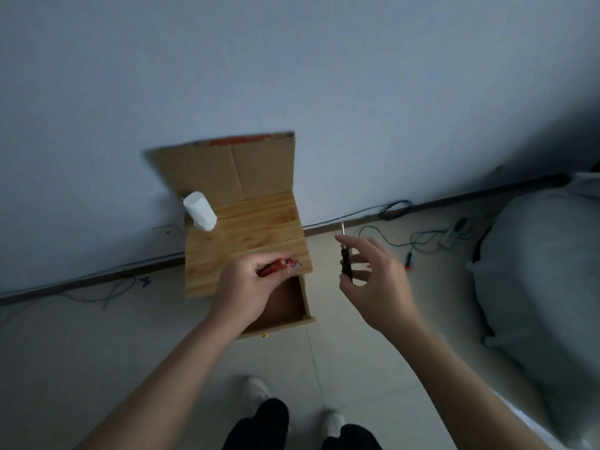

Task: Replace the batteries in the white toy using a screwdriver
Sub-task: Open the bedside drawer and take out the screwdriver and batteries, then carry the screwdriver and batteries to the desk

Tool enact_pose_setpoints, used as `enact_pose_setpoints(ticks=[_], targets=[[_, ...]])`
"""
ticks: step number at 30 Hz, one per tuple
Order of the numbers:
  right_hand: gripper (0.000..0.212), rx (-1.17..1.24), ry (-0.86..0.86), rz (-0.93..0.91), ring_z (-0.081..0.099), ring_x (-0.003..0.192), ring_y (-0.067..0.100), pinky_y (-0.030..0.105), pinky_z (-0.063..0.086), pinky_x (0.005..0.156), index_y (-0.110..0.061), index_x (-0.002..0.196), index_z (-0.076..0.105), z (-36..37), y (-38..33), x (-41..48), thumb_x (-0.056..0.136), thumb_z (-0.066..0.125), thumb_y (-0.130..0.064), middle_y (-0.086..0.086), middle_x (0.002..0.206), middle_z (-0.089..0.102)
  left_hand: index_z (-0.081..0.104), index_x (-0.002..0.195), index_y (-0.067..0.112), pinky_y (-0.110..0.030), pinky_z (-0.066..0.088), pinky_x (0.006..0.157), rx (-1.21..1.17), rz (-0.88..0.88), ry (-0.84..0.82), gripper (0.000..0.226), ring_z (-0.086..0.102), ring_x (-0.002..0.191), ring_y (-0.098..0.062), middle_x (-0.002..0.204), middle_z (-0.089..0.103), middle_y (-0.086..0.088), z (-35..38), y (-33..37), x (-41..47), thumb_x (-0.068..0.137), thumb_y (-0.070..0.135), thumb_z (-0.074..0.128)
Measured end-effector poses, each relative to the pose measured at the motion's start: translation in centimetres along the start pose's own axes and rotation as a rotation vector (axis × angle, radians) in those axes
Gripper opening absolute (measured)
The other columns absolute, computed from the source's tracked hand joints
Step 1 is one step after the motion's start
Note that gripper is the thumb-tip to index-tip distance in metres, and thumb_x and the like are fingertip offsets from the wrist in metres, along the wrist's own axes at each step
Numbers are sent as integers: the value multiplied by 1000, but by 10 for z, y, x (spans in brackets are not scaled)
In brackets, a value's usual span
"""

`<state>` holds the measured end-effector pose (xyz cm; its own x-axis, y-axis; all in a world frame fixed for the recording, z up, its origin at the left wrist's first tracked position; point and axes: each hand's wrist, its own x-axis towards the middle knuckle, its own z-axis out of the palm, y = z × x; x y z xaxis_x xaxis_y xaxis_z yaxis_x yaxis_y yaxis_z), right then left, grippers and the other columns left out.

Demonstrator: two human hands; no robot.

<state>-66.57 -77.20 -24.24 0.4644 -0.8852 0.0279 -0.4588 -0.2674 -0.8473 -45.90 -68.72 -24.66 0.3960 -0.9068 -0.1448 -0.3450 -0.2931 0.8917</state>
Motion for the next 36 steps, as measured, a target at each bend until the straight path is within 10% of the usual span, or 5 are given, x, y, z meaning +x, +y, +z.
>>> enact_pose_setpoints(ticks=[12, 18, 36], targets=[[62, -37, 496, 40, 64, 97, 6, 18, 56, 82, -30, 129, 63, -182, -98, -106, 80, 66, 8, -17, 115, 58, 79, 104, 24, -31, 56, 89, -139, 348, -284, 27, 73, 97, -10, 98, 77, 8, 34, 219, -23, 78, 20, 82], [63, -100, 820, 125, 64, 99, 4, 16, 55, 80, -31, 126, 63, -225, -122, -187, 79, 69, 9, -22, 113, 59, 76, 96, 38, -13, 53, 80, -102, 603, -501, 24, 71, 88, 4, 87, 75, 23, 73, 292, -46, 80, 21, 82], [63, -339, 1616, 526, 68, 97, 8, 16, 57, 81, -23, 133, 61, -262, -148, -513, 78, 74, 6, -8, 111, 64, 79, 102, 21, -32, 58, 81, -217, 896, -1364, 25, 75, 84, -13, 89, 78, 7, 282, 399, -300, 78, 21, 83]])
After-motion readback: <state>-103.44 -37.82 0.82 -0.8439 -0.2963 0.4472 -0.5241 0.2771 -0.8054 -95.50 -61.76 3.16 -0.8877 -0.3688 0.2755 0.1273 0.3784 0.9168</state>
